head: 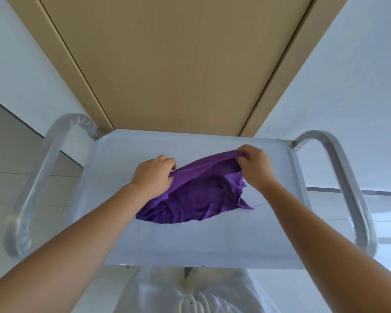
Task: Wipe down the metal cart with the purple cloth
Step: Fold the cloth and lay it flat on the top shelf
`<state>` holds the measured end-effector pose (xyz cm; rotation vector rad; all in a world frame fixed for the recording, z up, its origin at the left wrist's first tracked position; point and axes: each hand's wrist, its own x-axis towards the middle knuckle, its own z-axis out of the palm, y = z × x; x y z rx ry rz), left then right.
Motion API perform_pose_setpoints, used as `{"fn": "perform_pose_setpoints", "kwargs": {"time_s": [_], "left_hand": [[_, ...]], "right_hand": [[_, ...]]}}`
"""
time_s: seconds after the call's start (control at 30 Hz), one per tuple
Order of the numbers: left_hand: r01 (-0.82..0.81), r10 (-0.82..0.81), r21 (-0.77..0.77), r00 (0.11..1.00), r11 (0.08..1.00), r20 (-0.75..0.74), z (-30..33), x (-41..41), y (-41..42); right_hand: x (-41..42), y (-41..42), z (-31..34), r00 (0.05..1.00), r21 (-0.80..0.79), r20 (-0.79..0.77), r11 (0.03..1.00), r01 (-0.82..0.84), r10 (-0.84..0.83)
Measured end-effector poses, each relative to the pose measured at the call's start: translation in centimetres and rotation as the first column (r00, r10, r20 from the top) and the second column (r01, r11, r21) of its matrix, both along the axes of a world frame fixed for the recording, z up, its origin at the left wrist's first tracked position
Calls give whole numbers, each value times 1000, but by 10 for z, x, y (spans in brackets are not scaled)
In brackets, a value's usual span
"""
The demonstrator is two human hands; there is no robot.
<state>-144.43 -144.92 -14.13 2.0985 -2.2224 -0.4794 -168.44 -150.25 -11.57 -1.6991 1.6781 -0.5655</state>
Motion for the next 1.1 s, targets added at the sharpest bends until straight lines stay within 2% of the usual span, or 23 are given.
{"fn": "perform_pose_setpoints", "kwargs": {"time_s": [0.07,0.13,0.2,0.27,0.3,0.37,0.43,0.5,0.6,0.7,0.8,0.87,0.9,1.0,1.1], "left_hand": [[-250,250,12,965,968,-79,2,10,-13],[-459,464,81,856,885,-228,10,15,-29],[-527,541,159,730,835,-419,24,17,-47],[-527,547,227,597,819,-587,47,23,-59],[-515,531,228,579,827,-619,61,28,-61],[-486,466,153,629,860,-622,84,41,-64],[-487,415,75,641,870,-645,105,51,-66],[-496,389,53,604,867,-695,125,53,-68],[-507,333,19,536,862,-776,151,54,-74],[-550,237,-49,437,834,-868,172,62,-70],[-547,189,-96,442,831,-877,171,59,-53],[-513,226,-65,483,856,-846,148,53,-37],[-482,263,-37,539,876,-801,130,51,-27],[-371,358,100,737,923,-574,64,54,8],[-236,342,293,851,927,-397,6,58,50]], "right_hand": [[0,-22,21,999,-20,35,999,37,-36],[0,-41,36,998,29,49,999,26,-27],[-1,-56,49,997,140,49,988,-62,56],[-8,-67,64,977,221,-60,957,-189,207],[-13,-70,72,947,233,-164,944,-235,277],[-24,-76,85,879,196,-351,944,-267,322],[-32,-79,92,879,89,-413,971,-221,238],[-32,-80,97,939,-59,-332,992,-112,86],[-27,-79,108,991,-272,-44,956,108,-125],[-27,-70,125,986,-448,59,878,167,-158],[-33,-56,127,991,-487,104,864,130,-90],[-39,-45,108,998,-444,33,894,65,-56],[-44,-38,92,999,-393,-45,920,7,-27],[-58,-5,35,951,-141,-269,970,-196,153],[-71,32,-14,863,183,-376,940,-288,337]]}}
